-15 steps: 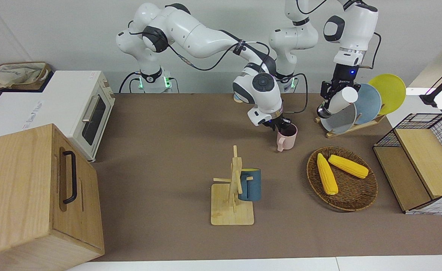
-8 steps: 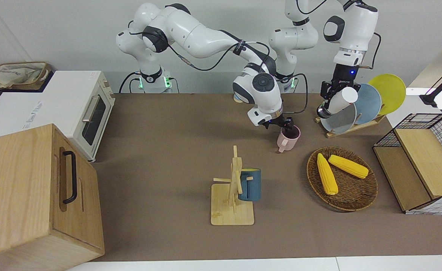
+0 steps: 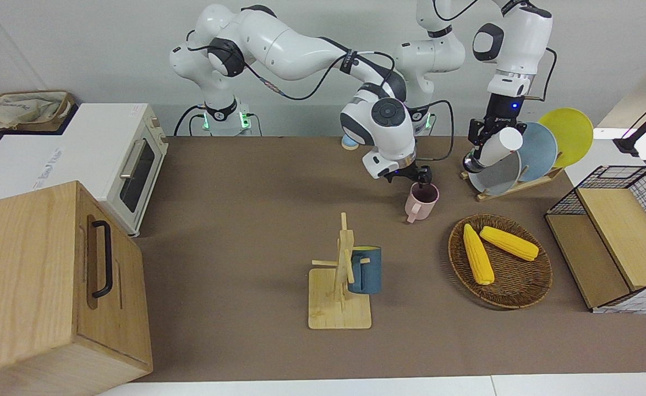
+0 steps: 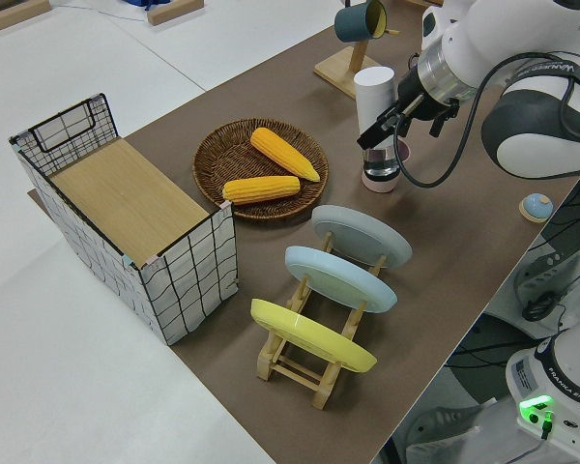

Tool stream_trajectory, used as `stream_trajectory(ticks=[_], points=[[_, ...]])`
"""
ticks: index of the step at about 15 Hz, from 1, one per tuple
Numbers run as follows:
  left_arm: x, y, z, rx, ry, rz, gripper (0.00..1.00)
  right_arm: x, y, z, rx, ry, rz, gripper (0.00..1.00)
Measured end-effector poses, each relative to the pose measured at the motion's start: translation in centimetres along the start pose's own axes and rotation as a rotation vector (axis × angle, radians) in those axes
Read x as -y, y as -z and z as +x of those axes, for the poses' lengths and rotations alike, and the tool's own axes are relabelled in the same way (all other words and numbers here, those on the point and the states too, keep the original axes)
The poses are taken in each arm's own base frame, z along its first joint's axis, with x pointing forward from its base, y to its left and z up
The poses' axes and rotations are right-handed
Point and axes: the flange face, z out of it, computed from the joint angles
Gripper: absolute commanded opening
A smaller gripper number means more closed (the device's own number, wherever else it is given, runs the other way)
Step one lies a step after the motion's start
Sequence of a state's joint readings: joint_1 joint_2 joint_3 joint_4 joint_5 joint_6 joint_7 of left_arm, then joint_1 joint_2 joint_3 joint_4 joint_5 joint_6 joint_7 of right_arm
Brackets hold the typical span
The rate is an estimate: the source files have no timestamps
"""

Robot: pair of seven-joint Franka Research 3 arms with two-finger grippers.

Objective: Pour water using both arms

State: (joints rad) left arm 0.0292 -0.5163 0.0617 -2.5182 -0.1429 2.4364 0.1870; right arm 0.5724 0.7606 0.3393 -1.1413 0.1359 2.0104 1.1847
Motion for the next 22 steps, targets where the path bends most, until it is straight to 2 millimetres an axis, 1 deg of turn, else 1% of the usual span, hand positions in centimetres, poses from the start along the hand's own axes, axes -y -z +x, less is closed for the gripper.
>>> stream_trajectory(ticks=[2,4,6,8,10,12,13,14,16,19,22], points=[[0.0,0.0,0.0,0.000,0.000,0.000,0.00,0.2,2.3,0.0,0.006,0.004,-0.019,0.987],[0.0,0.0,0.0,0.001,0.000,0.000,0.00,-0.2,4.4,0.3,-0.014,0.039,-0.064,0.987],[-0.1,-0.1,-0.1,0.004,-0.002,-0.001,0.00,-1.1,5.8,0.8,-0.034,0.128,-0.132,0.985],[-0.7,-0.4,-0.3,0.010,-0.014,-0.008,0.00,-2.6,7.6,2.0,-0.041,0.238,-0.210,0.985],[-1.3,-0.8,-0.5,0.021,-0.027,-0.015,0.00,-4.8,10.0,3.9,-0.045,0.364,-0.298,0.987],[-1.9,-1.2,-0.8,0.031,-0.039,-0.021,0.00,-6.9,13.0,5.8,-0.042,0.468,-0.362,0.987],[-2.2,-1.3,-0.9,0.036,-0.045,-0.025,0.00,-8.2,14.9,7.0,-0.041,0.509,-0.381,0.987],[-2.5,-1.5,-1.0,0.042,-0.052,-0.028,0.00,-9.8,17.6,8.5,-0.041,0.547,-0.391,0.985],[-2.9,-1.7,-1.2,0.048,-0.061,-0.033,0.00,-12.5,21.2,10.8,-0.036,0.605,-0.406,0.987],[-3.8,-2.2,-1.6,0.064,-0.082,-0.042,0.00,-17.1,26.8,14.2,-0.054,0.670,-0.436,0.987],[-3.9,-2.7,-2.3,0.078,-0.122,-0.047,0.00,-20.2,30.7,15.9,-0.095,0.688,-0.470,0.987]])
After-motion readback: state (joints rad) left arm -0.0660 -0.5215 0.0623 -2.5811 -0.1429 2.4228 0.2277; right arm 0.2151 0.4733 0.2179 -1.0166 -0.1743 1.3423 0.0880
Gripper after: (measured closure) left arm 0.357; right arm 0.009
